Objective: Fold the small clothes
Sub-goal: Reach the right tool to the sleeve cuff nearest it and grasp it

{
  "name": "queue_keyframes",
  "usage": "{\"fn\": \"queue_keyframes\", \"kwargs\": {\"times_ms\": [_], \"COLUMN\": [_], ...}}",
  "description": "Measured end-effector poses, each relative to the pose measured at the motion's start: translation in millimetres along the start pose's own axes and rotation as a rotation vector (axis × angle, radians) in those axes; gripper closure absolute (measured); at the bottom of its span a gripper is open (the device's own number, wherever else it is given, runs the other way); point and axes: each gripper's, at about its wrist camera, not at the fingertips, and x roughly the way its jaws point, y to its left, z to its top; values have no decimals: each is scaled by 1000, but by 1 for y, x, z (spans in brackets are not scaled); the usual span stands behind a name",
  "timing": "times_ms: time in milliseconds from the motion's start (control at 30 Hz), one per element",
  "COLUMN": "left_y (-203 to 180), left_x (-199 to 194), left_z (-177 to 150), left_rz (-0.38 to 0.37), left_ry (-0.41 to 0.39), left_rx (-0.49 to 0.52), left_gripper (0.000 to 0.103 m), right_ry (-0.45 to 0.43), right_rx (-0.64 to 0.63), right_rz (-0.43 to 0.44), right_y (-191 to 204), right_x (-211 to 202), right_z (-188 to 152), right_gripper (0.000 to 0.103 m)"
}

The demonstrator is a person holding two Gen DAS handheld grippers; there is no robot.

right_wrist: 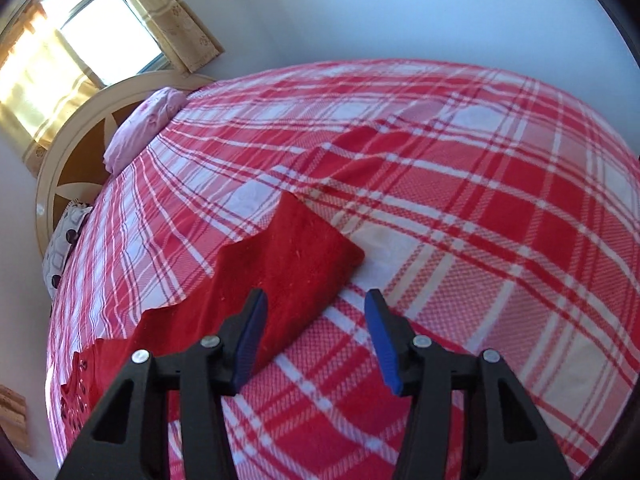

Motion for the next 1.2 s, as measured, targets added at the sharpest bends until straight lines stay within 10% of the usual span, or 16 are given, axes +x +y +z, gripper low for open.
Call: {"fn": "queue_keyframes", "kwargs": {"times_ms": [267,1200], "left_y": [2,32], "left_x": [13,-3], "left_z": [-9,-10], "left_rz": [-21,-187], "left_ry": [34,24], "left_rx": [-2,-107], "left_gripper": [1,1], "right_ry": [-3,-30], "right_rx": [-23,-694], "right_rz": [-14,367], "right_y": [7,294], "right_x": [11,-57], "right_z": [12,-105], "right_gripper": [92,95]}}
